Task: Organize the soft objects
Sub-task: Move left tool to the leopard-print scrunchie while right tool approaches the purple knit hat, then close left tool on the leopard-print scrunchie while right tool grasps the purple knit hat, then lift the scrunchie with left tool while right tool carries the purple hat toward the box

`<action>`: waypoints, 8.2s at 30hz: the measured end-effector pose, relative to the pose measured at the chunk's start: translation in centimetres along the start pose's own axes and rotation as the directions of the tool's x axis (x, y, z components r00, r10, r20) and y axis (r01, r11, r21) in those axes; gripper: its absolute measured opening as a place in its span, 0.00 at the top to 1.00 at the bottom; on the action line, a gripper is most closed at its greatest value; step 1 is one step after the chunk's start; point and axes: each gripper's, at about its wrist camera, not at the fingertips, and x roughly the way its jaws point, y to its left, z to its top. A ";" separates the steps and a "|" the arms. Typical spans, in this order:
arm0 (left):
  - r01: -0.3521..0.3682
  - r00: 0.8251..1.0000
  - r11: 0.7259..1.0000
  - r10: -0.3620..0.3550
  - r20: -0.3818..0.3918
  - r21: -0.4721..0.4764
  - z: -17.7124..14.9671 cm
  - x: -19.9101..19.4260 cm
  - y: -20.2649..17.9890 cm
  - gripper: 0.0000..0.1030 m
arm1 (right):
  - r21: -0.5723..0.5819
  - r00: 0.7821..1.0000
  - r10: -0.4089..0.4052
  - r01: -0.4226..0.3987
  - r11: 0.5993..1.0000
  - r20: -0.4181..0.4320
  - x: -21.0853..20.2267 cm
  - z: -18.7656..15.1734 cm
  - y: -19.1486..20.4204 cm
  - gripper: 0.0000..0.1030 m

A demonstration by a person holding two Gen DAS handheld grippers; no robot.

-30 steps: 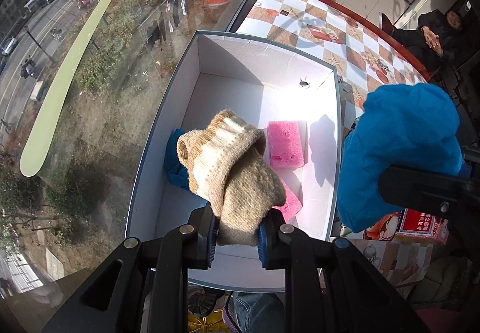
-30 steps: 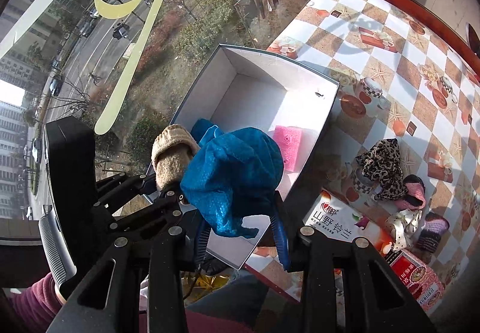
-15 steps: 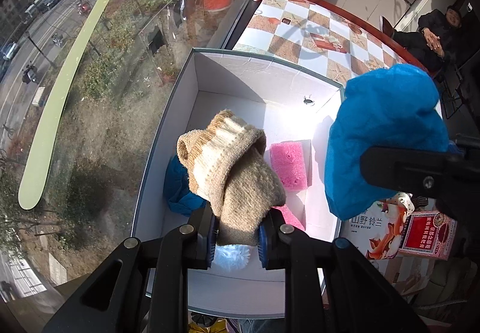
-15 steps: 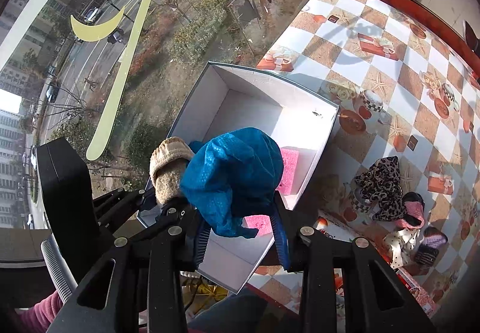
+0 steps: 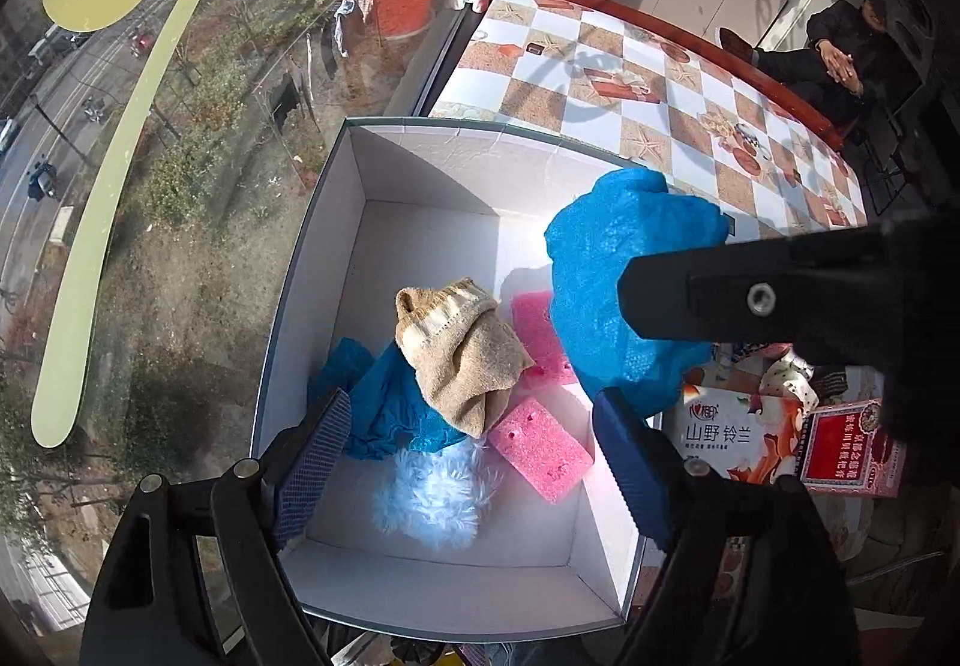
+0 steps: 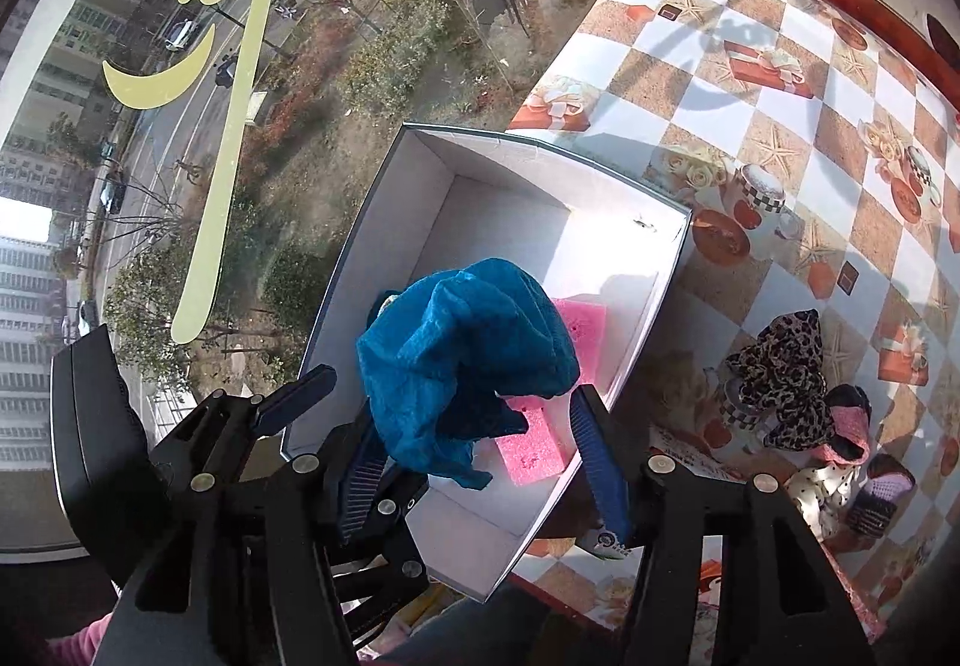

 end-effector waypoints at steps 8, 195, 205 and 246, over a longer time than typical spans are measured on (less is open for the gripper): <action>0.092 0.996 0.995 -0.092 -0.010 -0.034 1.3 -0.4 -0.6 0.00 | 0.123 0.999 0.003 0.003 0.992 -0.049 -2.2 -0.9 -4.5 0.09; 0.101 0.993 0.934 -0.114 0.018 0.342 -0.4 -5.4 -12.7 0.79 | 0.253 0.990 -0.107 0.081 0.964 0.091 -8.3 -12.5 -10.3 0.64; 0.089 0.995 0.951 -0.101 0.025 0.297 -0.3 -5.3 -10.7 0.79 | 0.208 0.991 -0.109 0.092 0.974 0.073 -7.4 -11.2 -8.9 0.64; 0.075 0.997 0.979 -0.080 0.018 0.188 0.2 -4.4 -7.1 0.79 | 0.157 0.994 -0.088 0.078 0.985 0.064 -6.3 -9.2 -7.4 0.64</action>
